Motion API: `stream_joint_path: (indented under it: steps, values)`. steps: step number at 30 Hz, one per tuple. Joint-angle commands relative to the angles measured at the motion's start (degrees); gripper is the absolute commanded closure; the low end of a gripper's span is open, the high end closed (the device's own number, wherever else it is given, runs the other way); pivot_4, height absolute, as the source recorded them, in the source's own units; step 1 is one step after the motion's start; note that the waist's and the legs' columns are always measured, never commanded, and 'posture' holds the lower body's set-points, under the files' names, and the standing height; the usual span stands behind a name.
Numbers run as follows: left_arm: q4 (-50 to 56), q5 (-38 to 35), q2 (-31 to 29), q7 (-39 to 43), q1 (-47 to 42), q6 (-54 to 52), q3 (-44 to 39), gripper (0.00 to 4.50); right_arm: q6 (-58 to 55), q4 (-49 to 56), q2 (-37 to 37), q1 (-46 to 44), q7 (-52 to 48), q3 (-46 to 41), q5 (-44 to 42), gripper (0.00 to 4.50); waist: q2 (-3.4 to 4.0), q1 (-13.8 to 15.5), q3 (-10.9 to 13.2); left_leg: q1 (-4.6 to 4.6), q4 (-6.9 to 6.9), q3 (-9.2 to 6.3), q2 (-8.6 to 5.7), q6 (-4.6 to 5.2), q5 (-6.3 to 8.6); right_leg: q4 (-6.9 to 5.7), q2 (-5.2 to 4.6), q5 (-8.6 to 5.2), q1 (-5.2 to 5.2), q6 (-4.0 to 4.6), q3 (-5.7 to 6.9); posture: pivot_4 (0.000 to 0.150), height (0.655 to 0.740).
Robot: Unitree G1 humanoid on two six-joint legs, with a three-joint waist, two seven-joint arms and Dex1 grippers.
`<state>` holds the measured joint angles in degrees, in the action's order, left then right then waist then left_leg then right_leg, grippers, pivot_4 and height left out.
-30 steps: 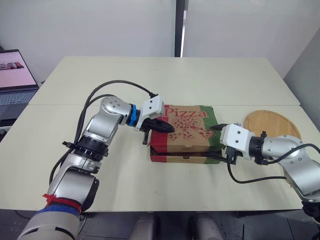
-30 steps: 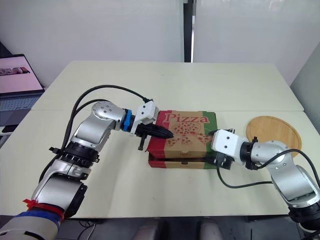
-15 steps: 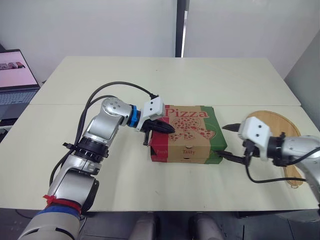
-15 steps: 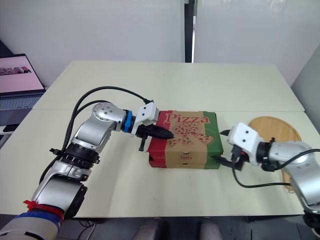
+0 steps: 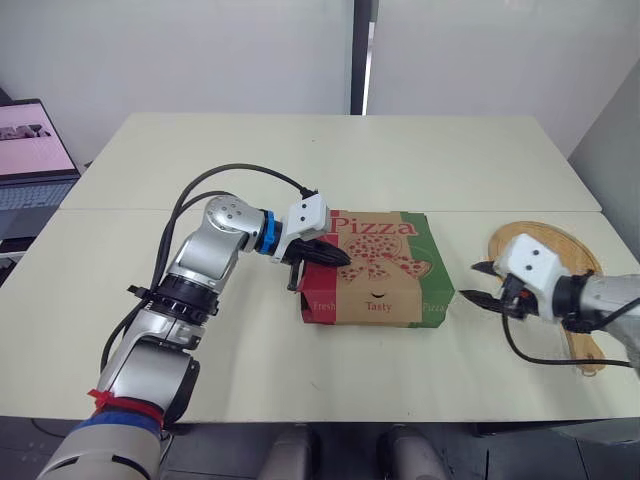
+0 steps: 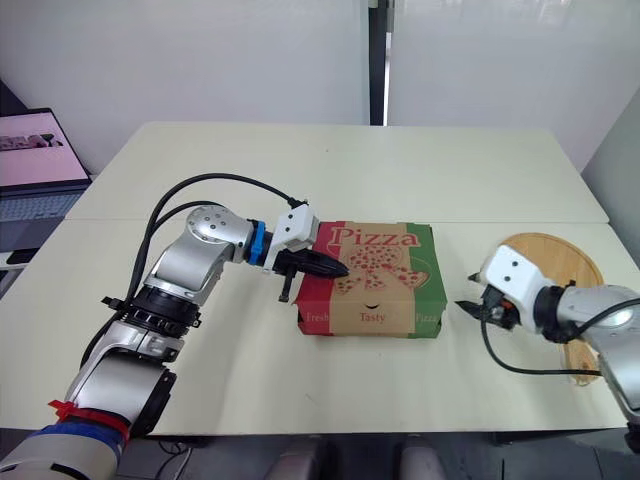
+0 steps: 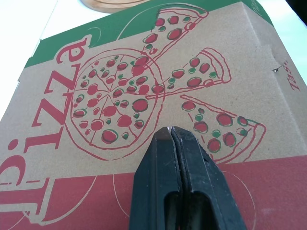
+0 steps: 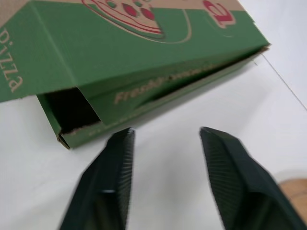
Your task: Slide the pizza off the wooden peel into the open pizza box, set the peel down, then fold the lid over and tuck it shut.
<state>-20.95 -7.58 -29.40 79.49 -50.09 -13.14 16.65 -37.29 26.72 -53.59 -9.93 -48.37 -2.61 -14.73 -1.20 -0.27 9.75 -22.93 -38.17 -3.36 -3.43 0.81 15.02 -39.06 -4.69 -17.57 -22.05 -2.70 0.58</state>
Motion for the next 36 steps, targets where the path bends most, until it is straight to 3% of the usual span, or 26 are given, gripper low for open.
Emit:
stream_joint_path:
  steps: [1, 4, 8, 14, 22, 25, 28, 34, 35, 36]
  values:
    - [-0.6, 0.9, 0.1, 0.0, -0.5, 0.2, 0.5, 4.50, -0.5, 1.4, 2.2, -2.2, 1.0, -0.1, -1.6, 3.50, 0.00, 0.0, 0.0, 0.00, 0.00, 0.00, 0.00, 0.01, 0.00, 0.00, 0.00, 0.00, 0.00, 0.00, 0.01, 0.150, 0.7281]
    - [-0.6, 0.9, 0.0, -0.1, -0.5, 0.2, 0.4, 4.50, -4.5, 2.5, 4.4, -3.5, 0.5, -0.7, -5.4, 4.46, 0.00, 0.0, 0.0, 0.00, -0.01, -0.01, 0.00, 0.01, 0.00, 0.00, 0.00, 0.00, 0.00, 0.00, 0.01, 0.150, 0.7281]
    - [-0.9, 0.9, -0.1, -0.2, -0.6, 0.3, 0.2, 4.50, -9.6, 3.5, 5.5, -3.2, 0.2, -1.4, -9.7, 4.46, 0.00, 0.0, 0.0, 0.00, 0.00, -0.03, 0.00, 0.02, 0.01, -0.01, 0.01, 0.00, 0.00, 0.00, 0.01, 0.150, 0.7281]
    - [-1.3, 1.0, 0.1, -0.3, -0.7, 0.5, 0.2, 4.50, -9.9, 2.9, 6.4, -1.4, 2.4, 0.1, -9.2, 4.46, 0.00, -0.1, 0.0, 0.01, 0.00, -0.03, 0.01, 0.12, 0.07, -0.02, 0.02, 0.00, -0.01, 0.00, 0.00, 0.150, 0.7281]
    - [-1.5, 1.2, -0.4, -0.2, -0.8, 0.6, -0.2, 4.50, -2.5, 1.2, -2.5, -0.8, -3.7, -8.0, -8.6, 4.46, 0.00, 0.0, 0.0, 0.00, 0.00, 0.00, -0.01, 0.13, 0.08, -0.01, 0.04, 0.00, -0.01, 0.00, 0.02, 0.150, 0.7281]
    - [-1.6, 1.2, -0.4, -0.3, -0.9, 0.7, -0.4, 4.50, -4.9, 3.3, -4.3, -2.5, -7.0, -11.2, -14.0, 3.87, 0.00, -0.1, 0.0, 0.00, 0.00, 0.00, 0.02, 0.13, 0.08, 0.00, 0.05, 0.00, 0.00, 0.00, 0.02, 0.150, 0.7281]
    - [-1.9, 1.2, -0.5, -0.2, -0.9, 0.9, -0.5, 4.50, -6.3, 9.0, -5.6, -2.4, -9.2, -9.4, -17.6, 2.88, 0.00, -0.1, 0.0, 0.01, 0.01, -0.03, 0.05, 0.13, 0.08, -0.01, 0.05, 0.00, 0.00, 0.00, 0.02, 0.150, 0.7281]
    - [-2.3, 1.2, -0.5, -0.2, -1.1, 1.2, -0.7, 4.50, 1.2, 13.0, -2.4, -4.6, -3.0, 3.1, -6.9, 0.76, 0.00, -0.1, 0.0, -0.01, -0.02, -0.02, 0.03, 0.14, 0.08, 0.01, 0.03, 0.00, 0.00, 0.00, 0.00, 0.150, 0.7281]
    - [-2.3, 1.1, -0.6, -0.2, -1.1, 1.2, -0.7, 4.50, 1.7, 13.3, -1.6, -4.9, -2.2, 5.0, -5.6, 0.47, 0.00, -0.1, 0.0, -0.01, -0.02, -0.02, 0.03, 0.13, 0.08, 0.01, 0.03, 0.00, -0.01, 0.00, 0.00, 0.150, 0.7281]
    - [-2.3, 1.1, -0.6, -0.1, -1.1, 1.2, -0.8, 4.50, 2.5, 13.3, -0.9, -5.1, -1.4, 6.9, -4.0, 0.47, 0.00, -0.1, 0.0, 0.00, -0.02, -0.02, 0.03, 0.13, 0.08, 0.00, 0.04, 0.00, -0.01, 0.00, 0.01, 0.150, 0.7281]
